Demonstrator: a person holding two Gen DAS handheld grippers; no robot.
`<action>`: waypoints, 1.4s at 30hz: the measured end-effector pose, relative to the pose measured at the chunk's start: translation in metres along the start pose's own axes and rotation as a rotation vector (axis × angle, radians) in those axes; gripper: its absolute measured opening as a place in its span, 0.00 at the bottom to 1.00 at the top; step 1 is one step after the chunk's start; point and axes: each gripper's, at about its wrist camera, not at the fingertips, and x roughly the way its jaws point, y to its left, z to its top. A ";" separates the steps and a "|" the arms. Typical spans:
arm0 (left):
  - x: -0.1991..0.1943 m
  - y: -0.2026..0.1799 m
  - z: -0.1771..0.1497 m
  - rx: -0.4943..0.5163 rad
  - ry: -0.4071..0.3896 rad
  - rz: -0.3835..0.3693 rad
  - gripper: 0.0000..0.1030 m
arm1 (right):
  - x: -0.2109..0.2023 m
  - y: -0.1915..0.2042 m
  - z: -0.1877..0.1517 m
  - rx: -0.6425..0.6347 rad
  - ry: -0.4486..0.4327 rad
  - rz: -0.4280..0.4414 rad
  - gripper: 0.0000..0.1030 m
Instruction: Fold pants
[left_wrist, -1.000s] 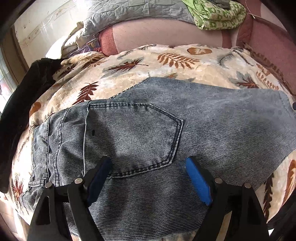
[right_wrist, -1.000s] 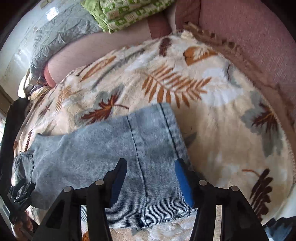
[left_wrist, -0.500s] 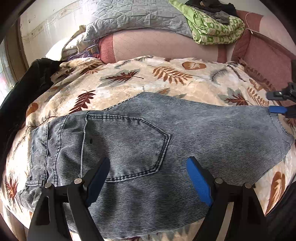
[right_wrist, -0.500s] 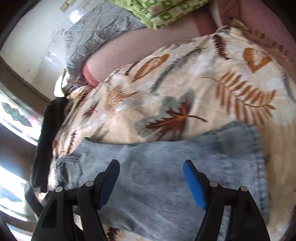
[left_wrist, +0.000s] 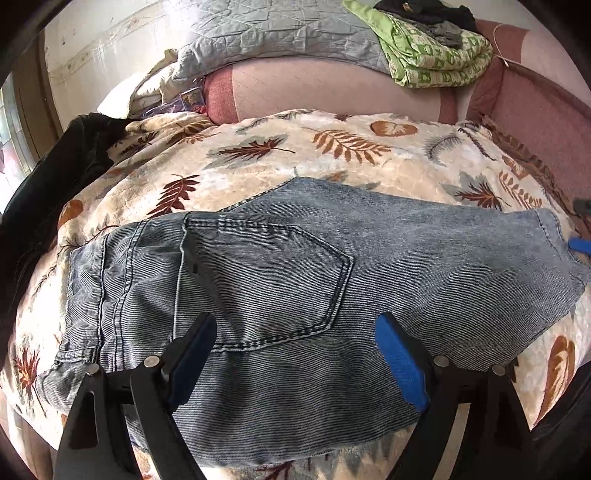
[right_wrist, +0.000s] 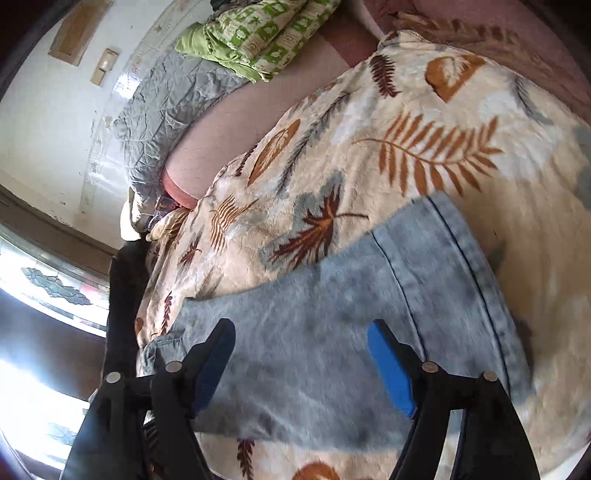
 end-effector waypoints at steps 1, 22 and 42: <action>0.004 0.001 -0.001 -0.006 0.017 -0.009 0.85 | 0.000 -0.010 -0.007 0.016 0.020 -0.007 0.86; 0.004 0.072 -0.019 -0.126 0.152 0.156 0.86 | 0.023 0.024 -0.057 -0.047 0.102 0.088 0.86; 0.010 0.129 -0.012 -0.297 0.057 0.126 0.87 | 0.295 0.283 -0.009 -0.721 0.401 -0.178 0.53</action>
